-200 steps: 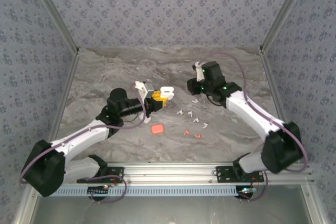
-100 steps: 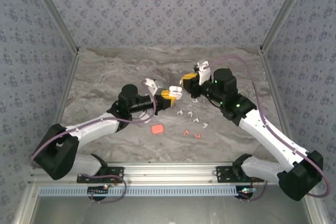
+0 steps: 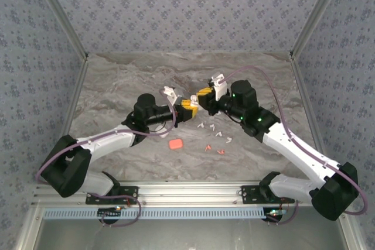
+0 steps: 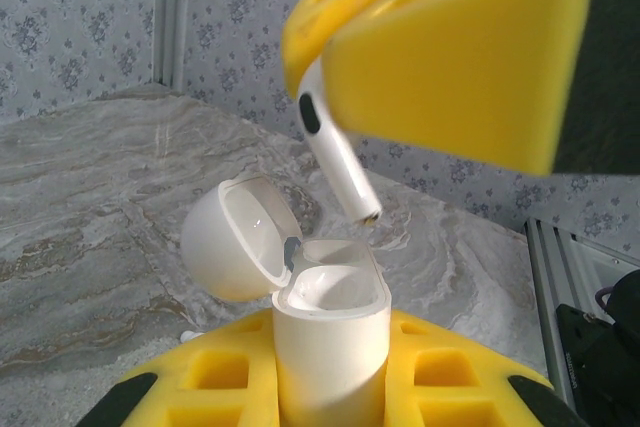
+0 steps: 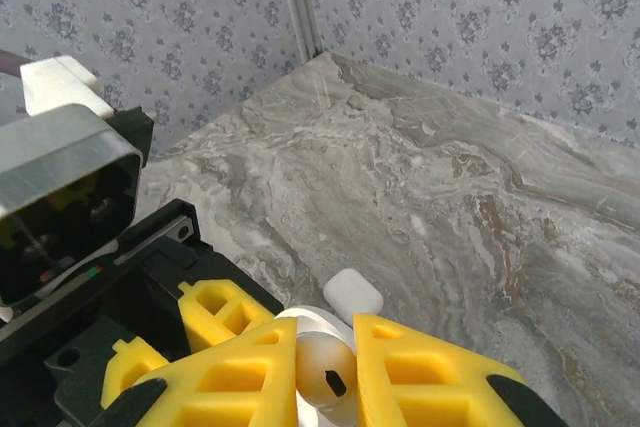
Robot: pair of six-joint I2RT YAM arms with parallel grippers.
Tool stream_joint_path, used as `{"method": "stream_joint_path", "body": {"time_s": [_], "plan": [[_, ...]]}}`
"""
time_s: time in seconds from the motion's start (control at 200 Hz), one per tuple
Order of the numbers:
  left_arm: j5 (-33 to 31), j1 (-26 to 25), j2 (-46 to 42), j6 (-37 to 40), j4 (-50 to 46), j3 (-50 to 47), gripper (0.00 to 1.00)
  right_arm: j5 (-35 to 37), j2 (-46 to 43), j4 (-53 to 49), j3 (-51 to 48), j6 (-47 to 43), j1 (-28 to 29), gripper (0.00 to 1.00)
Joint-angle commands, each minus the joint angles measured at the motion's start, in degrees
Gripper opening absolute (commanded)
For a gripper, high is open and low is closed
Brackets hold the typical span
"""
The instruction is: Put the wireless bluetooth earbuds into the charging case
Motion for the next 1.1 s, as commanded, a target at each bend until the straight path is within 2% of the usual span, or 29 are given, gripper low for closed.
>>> {"method": "stream_joint_path", "body": {"time_s": [0.0,0.37,0.72,0.815,0.914,1.094], "plan": [[0.6,-0.5,-0.1,-0.5,2.8,2.2,0.0,-1.1,0.4,1.2,-0.8,-1.1,0.6,0.2],[0.4,-0.6,-0.3,-0.5,2.8,1.9,0.0,-2.0,0.9,1.3,-1.6,-0.8,1.4,0.2],[0.2,-0.7,-1.0,-0.5,2.9,1.7,0.0,-6.6,1.8,-1.2,-0.5,0.1,1.4,0.23],[0.3,-0.8,-0.9,-0.4,3.0,1.7,0.0,-8.9,2.3,-1.7,0.7,1.4,0.8,0.28],[0.2,-0.8,-1.0,-0.4,3.2,1.6,0.0,-11.1,2.4,-2.1,2.4,3.3,-0.6,0.39],[-1.4,-0.8,-2.2,0.2,3.3,0.3,0.0,-10.2,0.2,-5.6,6.1,6.1,-4.5,0.53]]}}
